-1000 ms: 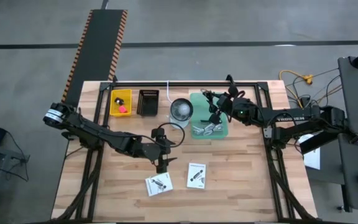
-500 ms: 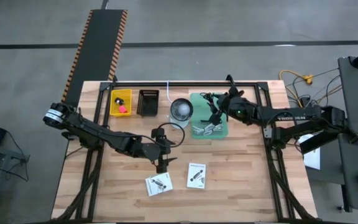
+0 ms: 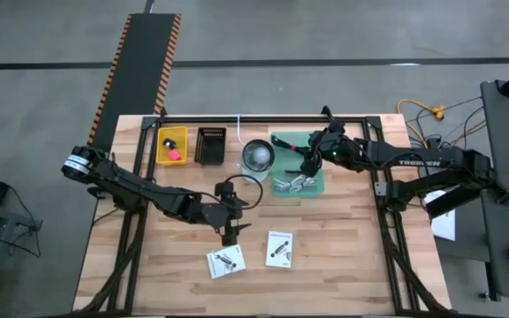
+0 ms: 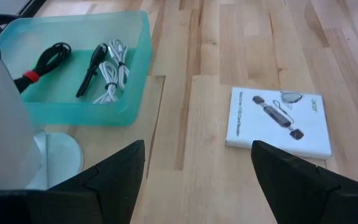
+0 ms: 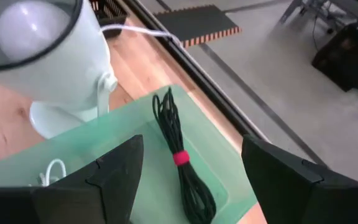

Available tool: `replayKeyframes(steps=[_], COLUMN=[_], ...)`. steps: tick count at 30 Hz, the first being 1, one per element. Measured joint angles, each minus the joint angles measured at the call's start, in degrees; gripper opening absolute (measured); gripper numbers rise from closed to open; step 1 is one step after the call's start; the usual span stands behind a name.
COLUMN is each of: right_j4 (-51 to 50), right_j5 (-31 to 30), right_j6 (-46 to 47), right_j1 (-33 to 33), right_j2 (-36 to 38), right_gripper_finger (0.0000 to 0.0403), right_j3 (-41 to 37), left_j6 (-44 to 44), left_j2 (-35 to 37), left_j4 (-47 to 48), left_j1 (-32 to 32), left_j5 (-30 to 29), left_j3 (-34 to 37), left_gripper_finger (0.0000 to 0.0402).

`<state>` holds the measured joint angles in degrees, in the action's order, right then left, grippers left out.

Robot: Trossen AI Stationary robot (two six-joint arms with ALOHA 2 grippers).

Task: Pick and place items into bin
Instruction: Put the right card reader box into the black bin

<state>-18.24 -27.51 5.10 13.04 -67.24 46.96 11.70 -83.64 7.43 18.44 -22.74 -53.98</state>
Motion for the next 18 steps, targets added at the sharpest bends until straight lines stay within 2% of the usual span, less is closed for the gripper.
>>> replayKeyframes(steps=[9,14,16,18], right_j4=[-2.58,-2.13,0.97,8.05], right_j5=[0.11,0.08,-0.04,0.23], right_j6=[2.51,4.76,4.40,0.28], right_j1=[-0.02,-0.02,-0.01,0.00], right_j2=[0.04,0.07,0.07,0.07], right_gripper_finger=[0.0242,0.0234,0.0232,0.0230], right_j3=[-2.08,-5.09,-6.95,-9.43], left_j6=[4.42,7.53,9.68,11.51], left_j2=[0.00,0.00,0.00,0.00], left_j4=[4.36,6.84,8.31,9.28], left_j1=[0.07,0.12,0.13,0.11], left_j5=[0.23,4.05,6.06,7.21], left_j3=[0.00,0.02,0.02,0.04], left_gripper_finger=[0.0276,0.0276,0.0276,0.0276])
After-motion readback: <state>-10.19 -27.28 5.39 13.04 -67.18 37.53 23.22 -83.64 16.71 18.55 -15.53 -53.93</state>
